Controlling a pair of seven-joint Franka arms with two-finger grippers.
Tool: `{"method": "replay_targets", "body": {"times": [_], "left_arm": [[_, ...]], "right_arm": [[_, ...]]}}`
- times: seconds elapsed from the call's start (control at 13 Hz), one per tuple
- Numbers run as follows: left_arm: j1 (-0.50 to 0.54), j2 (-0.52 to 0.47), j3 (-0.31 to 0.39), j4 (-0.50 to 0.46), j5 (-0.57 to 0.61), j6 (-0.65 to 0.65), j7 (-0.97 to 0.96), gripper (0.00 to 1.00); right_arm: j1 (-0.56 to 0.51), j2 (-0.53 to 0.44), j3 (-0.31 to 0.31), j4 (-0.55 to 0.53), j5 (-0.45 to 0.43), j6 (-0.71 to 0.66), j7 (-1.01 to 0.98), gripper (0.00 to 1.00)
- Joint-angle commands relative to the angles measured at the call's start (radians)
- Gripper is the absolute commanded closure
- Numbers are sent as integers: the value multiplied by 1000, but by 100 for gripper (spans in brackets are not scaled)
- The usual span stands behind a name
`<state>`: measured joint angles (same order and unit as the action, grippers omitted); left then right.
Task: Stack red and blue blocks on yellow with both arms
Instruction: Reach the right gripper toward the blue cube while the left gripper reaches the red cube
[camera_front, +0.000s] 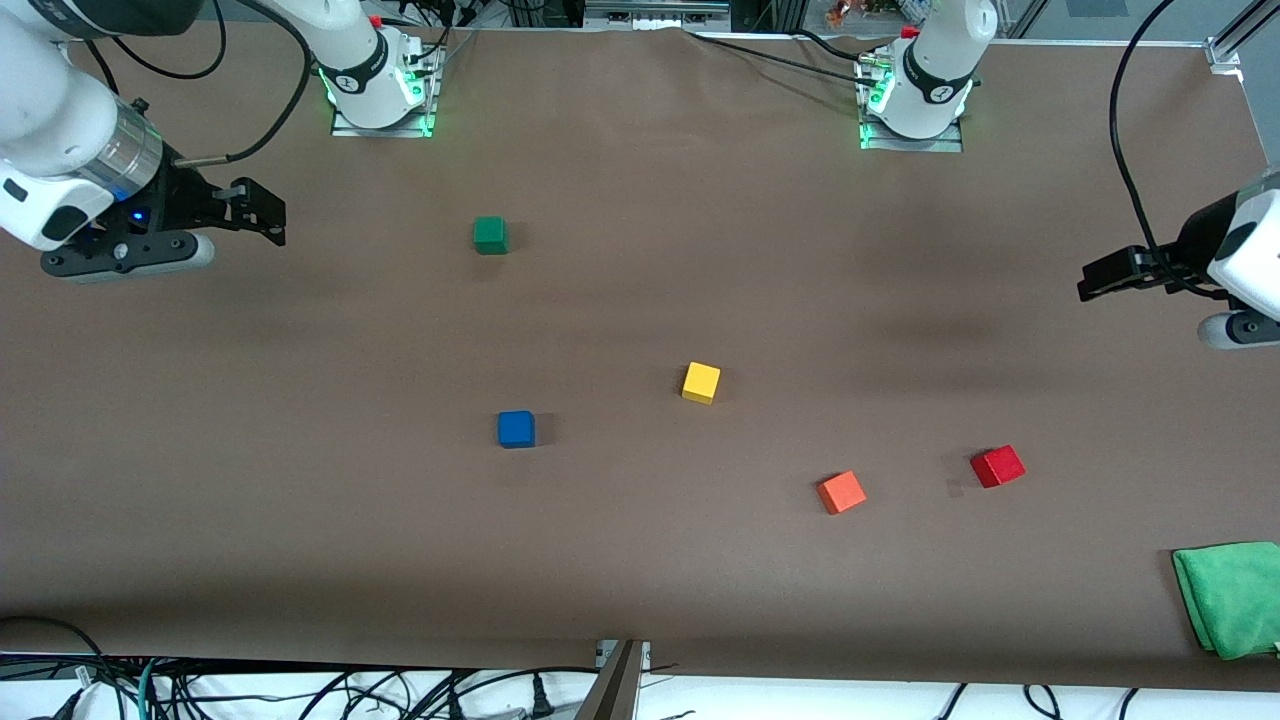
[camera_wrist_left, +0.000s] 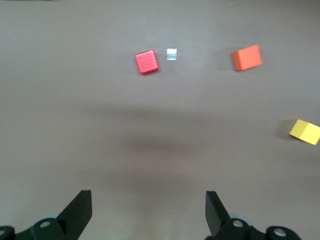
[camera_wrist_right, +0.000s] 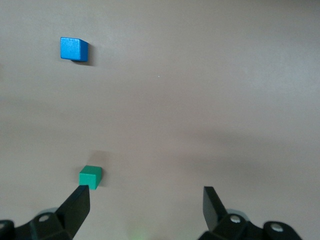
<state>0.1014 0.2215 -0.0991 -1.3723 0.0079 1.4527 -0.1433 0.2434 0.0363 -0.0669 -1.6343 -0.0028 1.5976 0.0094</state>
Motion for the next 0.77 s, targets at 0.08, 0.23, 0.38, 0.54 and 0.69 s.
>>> {"method": "replay_targets", "body": {"times": [0.08, 0.23, 0.38, 0.54, 0.69], "left_arm": [[46, 116, 6, -22, 7, 158, 19, 0], [47, 212, 7, -25, 7, 234, 8, 0], [70, 301, 7, -40, 7, 348, 8, 0], [78, 346, 7, -108, 4, 488, 4, 0], [77, 352, 7, -198, 6, 639, -10, 0]], "right_arm": [[10, 77, 12, 22, 85, 77, 0, 0], [42, 173, 13, 22, 124, 190, 68, 0], [127, 302, 12, 36, 119, 333, 197, 0], [174, 480, 12, 160, 121, 425, 302, 0], [214, 630, 12, 293, 122, 474, 383, 0]]}}
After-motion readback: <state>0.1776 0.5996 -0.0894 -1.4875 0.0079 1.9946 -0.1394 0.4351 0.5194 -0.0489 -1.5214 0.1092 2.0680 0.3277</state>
